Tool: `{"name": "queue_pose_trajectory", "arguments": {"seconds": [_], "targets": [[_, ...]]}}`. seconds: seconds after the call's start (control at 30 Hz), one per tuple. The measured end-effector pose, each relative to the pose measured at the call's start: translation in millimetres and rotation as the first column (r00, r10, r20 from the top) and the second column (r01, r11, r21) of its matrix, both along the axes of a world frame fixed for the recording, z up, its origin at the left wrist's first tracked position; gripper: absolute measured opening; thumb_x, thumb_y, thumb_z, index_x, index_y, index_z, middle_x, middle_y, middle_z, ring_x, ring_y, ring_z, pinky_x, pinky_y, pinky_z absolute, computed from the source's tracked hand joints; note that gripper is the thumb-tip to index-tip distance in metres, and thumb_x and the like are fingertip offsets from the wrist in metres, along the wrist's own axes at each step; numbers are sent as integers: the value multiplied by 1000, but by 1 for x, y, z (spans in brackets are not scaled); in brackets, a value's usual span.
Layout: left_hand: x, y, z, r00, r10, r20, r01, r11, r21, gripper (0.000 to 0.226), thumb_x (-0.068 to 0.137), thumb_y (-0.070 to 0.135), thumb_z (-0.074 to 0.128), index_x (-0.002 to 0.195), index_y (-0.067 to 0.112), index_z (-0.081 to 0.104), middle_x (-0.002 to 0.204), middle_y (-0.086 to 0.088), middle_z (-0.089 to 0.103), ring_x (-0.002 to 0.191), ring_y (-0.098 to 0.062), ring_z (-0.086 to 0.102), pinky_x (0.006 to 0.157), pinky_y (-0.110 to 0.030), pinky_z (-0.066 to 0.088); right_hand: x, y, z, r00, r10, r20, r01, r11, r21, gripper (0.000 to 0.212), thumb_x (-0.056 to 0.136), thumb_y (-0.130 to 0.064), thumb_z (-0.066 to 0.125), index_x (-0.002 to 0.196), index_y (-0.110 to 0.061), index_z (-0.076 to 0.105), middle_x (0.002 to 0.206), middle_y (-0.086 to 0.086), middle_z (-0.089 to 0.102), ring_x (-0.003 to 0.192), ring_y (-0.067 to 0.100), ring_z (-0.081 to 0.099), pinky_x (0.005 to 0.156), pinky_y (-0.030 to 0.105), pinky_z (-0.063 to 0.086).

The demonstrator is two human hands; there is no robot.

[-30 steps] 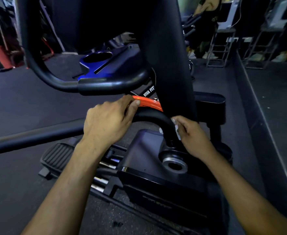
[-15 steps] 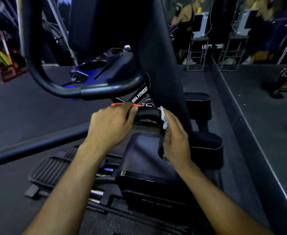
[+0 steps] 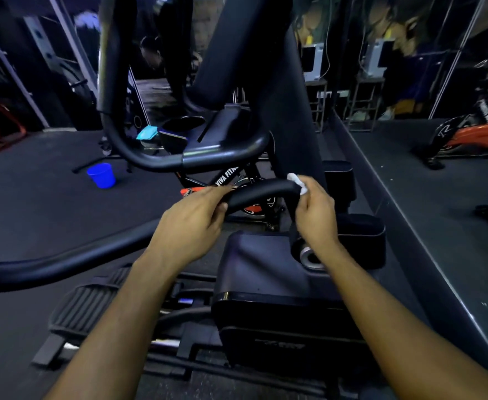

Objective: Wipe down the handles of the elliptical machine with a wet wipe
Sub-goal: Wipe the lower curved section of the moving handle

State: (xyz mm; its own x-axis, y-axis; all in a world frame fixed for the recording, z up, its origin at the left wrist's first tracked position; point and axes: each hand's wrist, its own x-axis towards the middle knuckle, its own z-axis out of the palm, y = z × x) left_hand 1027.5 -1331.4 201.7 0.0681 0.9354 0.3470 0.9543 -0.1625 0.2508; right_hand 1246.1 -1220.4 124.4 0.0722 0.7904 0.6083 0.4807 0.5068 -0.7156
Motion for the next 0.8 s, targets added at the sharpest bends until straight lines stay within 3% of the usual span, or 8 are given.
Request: {"name": "queue_pose_trajectory", "arguments": {"seconds": [0.07,0.17,0.27,0.43,0.53,0.6,0.67,0.8], "targets": [[-6,-4,-3,999,-33,12,33,999,23,41,107,23,49,148,21,53,140,3,62,127,-24,56,93,-37,44,-17,-8,8,999,-3,40,1,999,40,43,97,6,41,131,-10,64,129,3,66,119,16,60,109,27,44],[-10,-8,-6,995,-96,-7,96,995,37,42,104,16,55,146,9,55,142,-6,62,128,-30,58,100,-34,40,-28,-19,5,988,4,155,-41,970,239,45,93,7,42,130,-4,64,129,9,65,120,19,57,112,23,39],[-14,-9,-6,993,-118,0,118,992,53,43,105,14,54,147,6,54,146,-8,60,131,-29,56,102,-27,35,-26,-15,8,993,-113,42,110,991,75,44,96,6,42,130,-9,65,128,5,66,119,20,60,109,36,45],[-19,-18,-5,988,-151,37,149,987,60,42,103,9,56,145,1,56,146,-14,60,134,-31,55,109,-24,31,-52,-30,22,969,-22,247,-50,958,281,40,89,-2,41,117,-2,70,115,12,71,109,23,59,111,21,36],[-30,-32,-6,985,-149,81,142,986,85,40,104,7,54,144,3,56,145,-11,60,133,-28,53,107,-24,31,-52,-31,21,976,-118,181,80,976,202,39,91,0,43,120,-5,69,118,10,70,110,22,58,105,41,46],[-37,-43,-7,985,-147,95,137,985,104,41,104,5,53,144,3,55,145,-11,60,132,-28,53,105,-23,31,-62,-38,15,956,-113,269,38,963,268,41,90,0,42,122,-4,68,121,12,68,115,24,57,110,49,42],[-44,-53,-8,985,-152,87,142,983,116,43,103,4,53,146,3,53,148,-11,58,135,-28,51,107,-22,30,-63,-34,12,936,-101,338,-16,945,326,45,88,-1,41,123,-6,68,122,12,69,118,24,57,117,46,35],[-60,-67,-13,987,-122,109,107,985,136,46,104,5,52,150,5,50,155,-10,52,143,-24,47,113,-16,24,-71,-40,13,953,-129,274,42,953,300,44,89,-2,39,120,-4,69,121,13,69,116,31,60,116,46,35]]}}
